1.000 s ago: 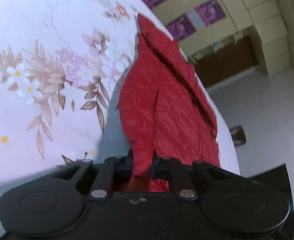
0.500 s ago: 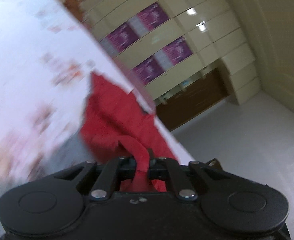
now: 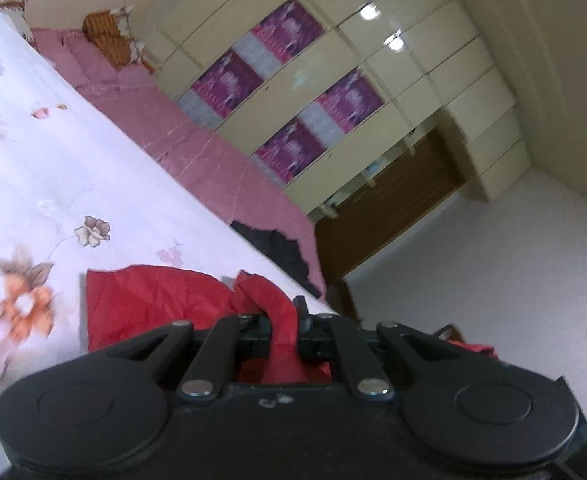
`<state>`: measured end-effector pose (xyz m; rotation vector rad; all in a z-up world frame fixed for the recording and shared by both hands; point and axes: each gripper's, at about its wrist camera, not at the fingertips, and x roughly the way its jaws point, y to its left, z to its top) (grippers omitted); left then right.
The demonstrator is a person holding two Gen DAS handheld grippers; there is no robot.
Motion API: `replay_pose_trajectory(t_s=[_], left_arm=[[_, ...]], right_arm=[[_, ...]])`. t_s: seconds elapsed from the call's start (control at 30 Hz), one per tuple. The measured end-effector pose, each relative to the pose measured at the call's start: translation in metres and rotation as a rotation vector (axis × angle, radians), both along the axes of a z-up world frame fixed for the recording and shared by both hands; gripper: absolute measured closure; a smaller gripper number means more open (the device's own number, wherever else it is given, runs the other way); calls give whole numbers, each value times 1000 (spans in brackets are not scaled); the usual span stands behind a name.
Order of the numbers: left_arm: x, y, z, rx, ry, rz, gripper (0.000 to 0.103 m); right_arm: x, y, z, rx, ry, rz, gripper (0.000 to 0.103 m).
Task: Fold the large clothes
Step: 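Fold the gripped jacket side over the body and open both grippers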
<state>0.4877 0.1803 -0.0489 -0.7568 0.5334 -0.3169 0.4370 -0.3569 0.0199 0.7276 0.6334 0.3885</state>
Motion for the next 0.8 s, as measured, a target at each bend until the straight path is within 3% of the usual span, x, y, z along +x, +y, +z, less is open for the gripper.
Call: replay_pose_trajectory(t_s=[0.03, 0.1, 0.13, 0.17, 0.2, 0.23, 0.3, 0.47, 0.6, 0.63, 0.67, 0.7, 0.73, 0.77, 0.8], left_arm=[[15, -2, -6, 9, 13, -12, 96], [38, 0, -18, 65, 56, -20, 83], [50, 1, -23, 109, 86, 1, 79], [54, 5, -28, 122, 96, 21, 65], [57, 10, -33, 119, 90, 46, 39], [58, 13, -36, 134, 77, 72, 29], [65, 16, -45, 177, 73, 54, 27], [94, 12, -65, 275, 168, -63, 33], [121, 5, -84, 356, 289, -149, 43], [123, 2, -85, 375, 292, -170, 47], [124, -2, -84, 388, 275, -192, 67], [125, -3, -86, 394, 255, -206, 83], [124, -4, -84, 408, 235, -203, 86], [121, -5, -79, 417, 204, -194, 94], [117, -6, -72, 409, 157, -188, 97]], right_arm=[[18, 1, -5, -10, 23, -8, 97], [45, 7, -21, -53, 59, -23, 97], [56, 7, -28, -70, 85, -36, 85], [65, 7, -37, -99, 115, -75, 43], [67, 7, -43, -141, 105, -126, 21], [68, 8, -47, -175, 70, -148, 11], [79, 8, -59, -188, 109, -116, 12], [109, 26, -93, -299, 162, -49, 31], [132, 47, -118, -394, 230, -6, 32], [137, 53, -123, -427, 246, 6, 43], [139, 57, -126, -457, 250, 16, 67], [141, 61, -127, -481, 243, 22, 77], [141, 65, -125, -505, 219, 26, 93], [139, 67, -121, -525, 191, 25, 99], [135, 69, -113, -545, 153, 18, 100]])
